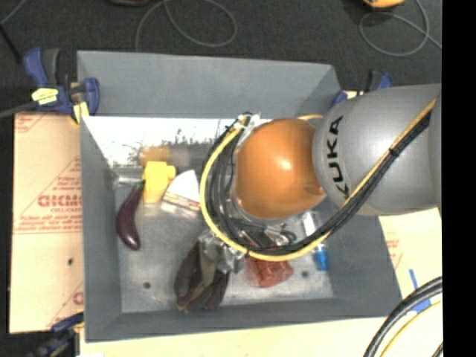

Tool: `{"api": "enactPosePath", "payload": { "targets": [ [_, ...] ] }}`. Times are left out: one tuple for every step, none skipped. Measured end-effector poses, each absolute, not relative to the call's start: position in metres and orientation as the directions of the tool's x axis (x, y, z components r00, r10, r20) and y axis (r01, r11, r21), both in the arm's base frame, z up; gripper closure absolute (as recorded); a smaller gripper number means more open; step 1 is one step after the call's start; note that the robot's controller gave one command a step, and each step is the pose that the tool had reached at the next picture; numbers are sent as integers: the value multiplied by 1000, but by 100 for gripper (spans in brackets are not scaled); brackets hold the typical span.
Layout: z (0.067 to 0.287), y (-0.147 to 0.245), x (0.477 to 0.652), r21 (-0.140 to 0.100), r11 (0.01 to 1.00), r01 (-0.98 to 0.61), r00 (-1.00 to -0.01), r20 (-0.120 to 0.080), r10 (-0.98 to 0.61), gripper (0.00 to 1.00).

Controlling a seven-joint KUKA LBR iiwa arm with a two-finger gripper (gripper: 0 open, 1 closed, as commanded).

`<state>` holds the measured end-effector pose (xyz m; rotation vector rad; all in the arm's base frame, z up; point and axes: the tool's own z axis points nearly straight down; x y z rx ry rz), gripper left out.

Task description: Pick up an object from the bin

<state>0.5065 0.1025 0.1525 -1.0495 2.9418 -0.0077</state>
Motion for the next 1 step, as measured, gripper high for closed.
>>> {"api": "enactPosePath", "payload": {
  "targets": [
    [212, 114, 515, -14, 769, -639, -768, -23, -640, 100]
  ]
}}
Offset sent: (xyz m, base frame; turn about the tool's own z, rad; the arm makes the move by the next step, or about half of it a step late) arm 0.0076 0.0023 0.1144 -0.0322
